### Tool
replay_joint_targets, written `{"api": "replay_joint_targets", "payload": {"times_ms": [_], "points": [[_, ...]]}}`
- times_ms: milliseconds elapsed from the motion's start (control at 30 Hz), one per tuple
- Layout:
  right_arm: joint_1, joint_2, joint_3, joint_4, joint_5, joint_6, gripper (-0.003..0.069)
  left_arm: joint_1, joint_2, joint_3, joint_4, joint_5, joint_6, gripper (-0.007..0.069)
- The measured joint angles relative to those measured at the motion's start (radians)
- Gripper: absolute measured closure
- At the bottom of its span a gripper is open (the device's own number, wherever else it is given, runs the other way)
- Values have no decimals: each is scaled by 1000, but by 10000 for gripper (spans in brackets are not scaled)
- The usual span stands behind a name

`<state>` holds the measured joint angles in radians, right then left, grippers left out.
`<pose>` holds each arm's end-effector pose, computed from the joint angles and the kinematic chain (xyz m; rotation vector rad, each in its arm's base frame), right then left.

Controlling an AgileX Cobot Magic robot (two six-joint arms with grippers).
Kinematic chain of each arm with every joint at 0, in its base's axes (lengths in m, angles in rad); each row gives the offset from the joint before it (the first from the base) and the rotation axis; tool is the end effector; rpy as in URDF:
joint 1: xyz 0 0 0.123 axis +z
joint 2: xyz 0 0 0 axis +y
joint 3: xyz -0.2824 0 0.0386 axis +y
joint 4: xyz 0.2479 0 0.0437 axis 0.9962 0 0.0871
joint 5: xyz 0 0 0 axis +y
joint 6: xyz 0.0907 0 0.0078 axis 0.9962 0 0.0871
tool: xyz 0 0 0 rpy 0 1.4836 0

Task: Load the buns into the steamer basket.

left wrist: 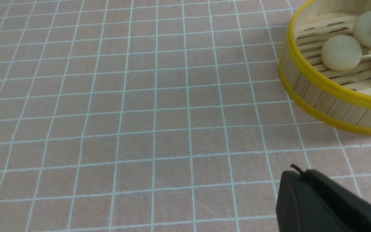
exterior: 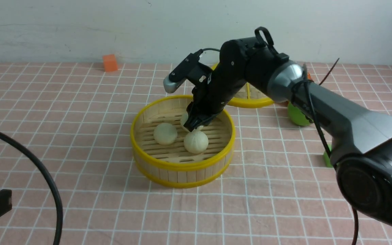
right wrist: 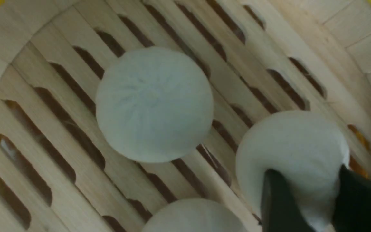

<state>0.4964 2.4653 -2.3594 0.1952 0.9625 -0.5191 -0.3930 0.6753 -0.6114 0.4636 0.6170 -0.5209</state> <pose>0.4733 0.2728 0.2126 -1.1651 2.2588 0.2385 0.1283 -0.0277 0.3120 0.1159 2.0896 -0.0418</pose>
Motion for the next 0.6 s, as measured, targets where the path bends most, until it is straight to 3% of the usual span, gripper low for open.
{"api": "replay_joint_targets", "payload": {"times_ms": [100,167,267,333,467,567,600], "points": [[11,-14,0,2,11,14,185,0,0,0,-3,-8,0,627],[16,-47,0,3,35,18,110,0,0,0,-3,-8,0,627],[17,-137,4,5,81,49,73,0,0,0,-6,-9,0,624],[14,-206,5,4,107,73,73,0,0,0,-6,-9,0,624],[4,-465,2,-31,171,154,147,0,0,0,-7,-9,0,621],[4,-606,-1,-61,210,183,242,0,0,0,-7,-9,0,620],[4,-726,-1,-80,242,209,339,0,0,0,-7,-9,0,617]]}}
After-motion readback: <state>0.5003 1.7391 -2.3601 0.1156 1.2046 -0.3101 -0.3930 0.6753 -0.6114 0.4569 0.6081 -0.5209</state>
